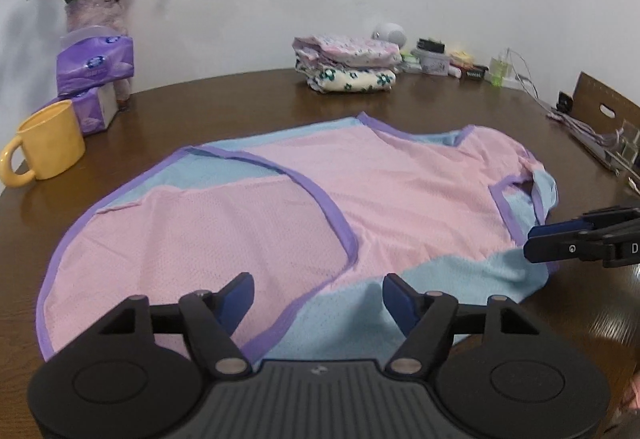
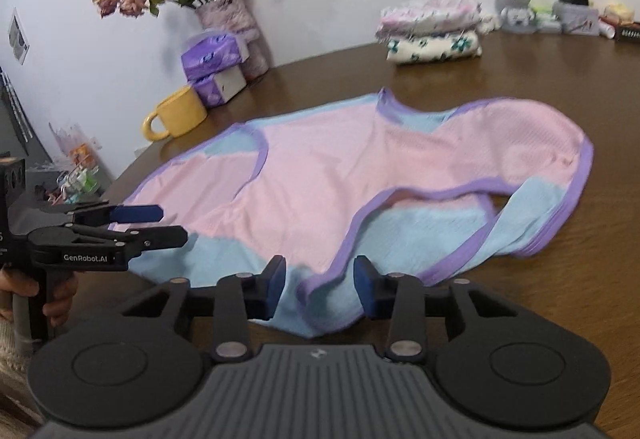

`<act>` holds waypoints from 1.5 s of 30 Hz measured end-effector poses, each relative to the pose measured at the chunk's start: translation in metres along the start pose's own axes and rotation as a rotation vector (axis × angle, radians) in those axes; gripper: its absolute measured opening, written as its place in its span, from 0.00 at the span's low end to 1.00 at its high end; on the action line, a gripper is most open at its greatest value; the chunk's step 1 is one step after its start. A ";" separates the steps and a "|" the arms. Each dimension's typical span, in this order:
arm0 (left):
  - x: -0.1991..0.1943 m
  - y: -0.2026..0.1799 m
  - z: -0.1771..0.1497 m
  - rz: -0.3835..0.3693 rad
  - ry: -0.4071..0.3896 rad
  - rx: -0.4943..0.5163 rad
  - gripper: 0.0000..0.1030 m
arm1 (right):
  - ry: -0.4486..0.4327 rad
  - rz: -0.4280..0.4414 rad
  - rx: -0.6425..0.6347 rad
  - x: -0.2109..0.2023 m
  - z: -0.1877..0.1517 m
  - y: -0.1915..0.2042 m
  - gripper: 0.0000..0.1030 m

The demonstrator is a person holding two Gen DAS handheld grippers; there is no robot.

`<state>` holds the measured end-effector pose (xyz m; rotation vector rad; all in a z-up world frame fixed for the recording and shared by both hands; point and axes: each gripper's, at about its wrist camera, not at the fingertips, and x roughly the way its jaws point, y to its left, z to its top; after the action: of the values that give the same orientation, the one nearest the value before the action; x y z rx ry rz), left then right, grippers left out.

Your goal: Fold clothes

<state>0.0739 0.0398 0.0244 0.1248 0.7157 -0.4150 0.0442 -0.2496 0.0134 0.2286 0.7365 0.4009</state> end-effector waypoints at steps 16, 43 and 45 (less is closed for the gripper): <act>-0.024 -0.007 -0.001 -0.111 -0.003 0.200 0.01 | 0.097 0.091 0.012 -0.008 -0.002 -0.003 0.02; -0.056 0.035 -0.022 -0.114 0.075 0.022 0.44 | 0.223 0.153 -0.010 -0.027 -0.011 -0.002 0.18; -0.056 0.050 -0.019 -0.056 0.068 -0.045 0.45 | 0.195 0.126 0.000 -0.031 -0.007 -0.006 0.34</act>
<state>0.0452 0.1087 0.0452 0.0768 0.7962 -0.4490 0.0204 -0.2677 0.0251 0.2389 0.9159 0.5484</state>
